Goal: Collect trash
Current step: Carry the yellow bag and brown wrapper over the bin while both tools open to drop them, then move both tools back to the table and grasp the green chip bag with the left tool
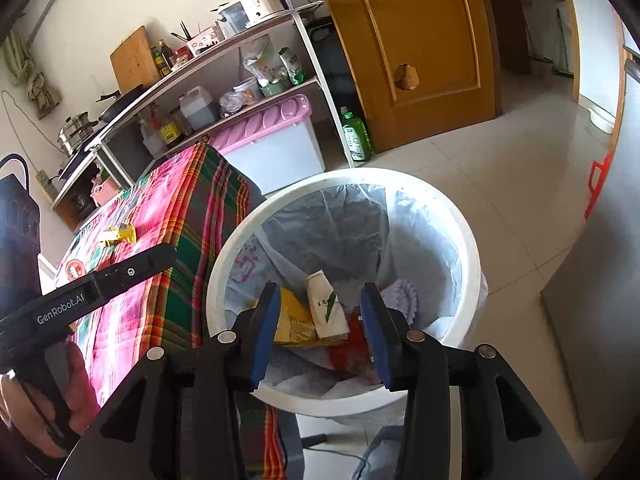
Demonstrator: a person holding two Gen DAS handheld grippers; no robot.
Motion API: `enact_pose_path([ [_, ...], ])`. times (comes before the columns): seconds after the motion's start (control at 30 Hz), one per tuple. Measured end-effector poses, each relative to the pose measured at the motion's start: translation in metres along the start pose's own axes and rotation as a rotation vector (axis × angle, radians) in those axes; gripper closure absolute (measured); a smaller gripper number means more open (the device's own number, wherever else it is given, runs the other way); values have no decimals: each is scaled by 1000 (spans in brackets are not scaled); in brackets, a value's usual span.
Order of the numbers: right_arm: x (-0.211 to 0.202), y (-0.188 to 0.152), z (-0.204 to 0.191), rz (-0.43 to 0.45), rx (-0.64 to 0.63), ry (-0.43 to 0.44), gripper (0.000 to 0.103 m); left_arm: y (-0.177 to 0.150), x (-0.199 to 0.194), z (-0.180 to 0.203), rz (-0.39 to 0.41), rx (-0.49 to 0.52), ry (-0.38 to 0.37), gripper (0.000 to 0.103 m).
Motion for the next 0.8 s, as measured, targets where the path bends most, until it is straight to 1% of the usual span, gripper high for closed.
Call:
enact_pose_path([
  [0.2, -11, -2, -21, 27, -38, 43, 60, -5, -30, -6, 65, 13, 19, 82],
  [0.33, -20, -5, -42, 51, -77, 80, 60, -12, -53, -13, 108, 17, 49, 82],
  [0.63, -33, -16, -98, 78, -175, 149, 60, -29, -105, -39, 195, -19, 108, 82],
  [0.8, -35, -24, -125, 72, -222, 176, 60, -41, -127, -60, 223, -52, 152, 82],
])
Point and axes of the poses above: each gripper's, at about its wrist camera, not at the fingertips, and x roughly the way its jaws point, z to its right, y to its top, the point moved 5 cm from there along x, roughly the way its jaws point, and after that the axes turned 9 degrees about -z, right-handed, at the moved point
